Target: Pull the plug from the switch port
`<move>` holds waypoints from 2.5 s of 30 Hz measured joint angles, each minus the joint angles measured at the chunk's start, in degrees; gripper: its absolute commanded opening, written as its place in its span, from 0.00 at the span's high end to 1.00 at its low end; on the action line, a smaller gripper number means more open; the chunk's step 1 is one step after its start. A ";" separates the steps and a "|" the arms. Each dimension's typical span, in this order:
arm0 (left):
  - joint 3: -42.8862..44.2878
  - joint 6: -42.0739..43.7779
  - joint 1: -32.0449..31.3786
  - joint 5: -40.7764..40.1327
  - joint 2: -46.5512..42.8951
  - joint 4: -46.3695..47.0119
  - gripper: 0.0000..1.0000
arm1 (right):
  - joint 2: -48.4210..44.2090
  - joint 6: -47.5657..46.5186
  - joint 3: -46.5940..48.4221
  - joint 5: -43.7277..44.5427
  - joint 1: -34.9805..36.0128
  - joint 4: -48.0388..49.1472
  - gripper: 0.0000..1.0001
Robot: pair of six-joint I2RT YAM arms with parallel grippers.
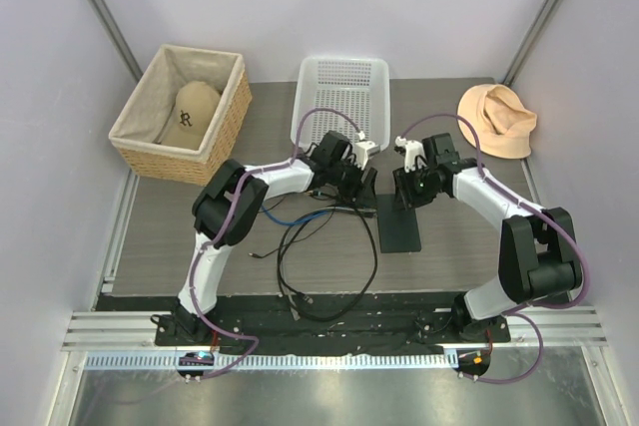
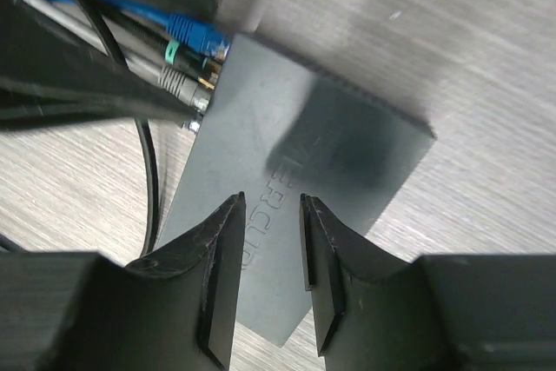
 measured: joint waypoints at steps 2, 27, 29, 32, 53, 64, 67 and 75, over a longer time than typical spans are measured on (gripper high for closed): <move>-1.70 -0.70 -0.31 0.44 -0.59 2.14 0.40 | 0.02 -0.02 0.61 0.00 -0.22 -0.11 0.60; -17.03 -16.70 4.87 -0.17 -7.89 14.67 0.43 | 0.15 -9.11 2.71 -3.23 3.37 -6.40 0.68; -17.03 -17.92 5.51 0.22 -7.48 15.85 0.46 | 0.15 -11.26 1.75 -2.67 5.07 -6.60 0.68; -17.03 -19.56 5.38 1.38 -6.32 17.64 0.47 | 0.20 -13.11 0.87 -2.10 6.67 -6.64 0.68; -15.30 -22.18 2.12 7.43 -1.75 22.82 0.60 | 0.35 -14.62 -2.34 0.02 6.78 -2.91 0.67; -14.64 -22.47 2.14 8.96 -0.35 24.83 0.61 | -0.37 -14.62 -3.21 0.02 6.78 -2.03 0.66; -14.64 -21.62 2.34 10.21 -0.09 25.29 0.62 | -0.37 -14.62 -3.21 0.02 6.78 -2.03 0.66; -14.93 -19.80 2.89 11.10 -0.07 25.03 0.66 | -0.37 -14.60 -3.23 0.02 6.78 -1.99 0.66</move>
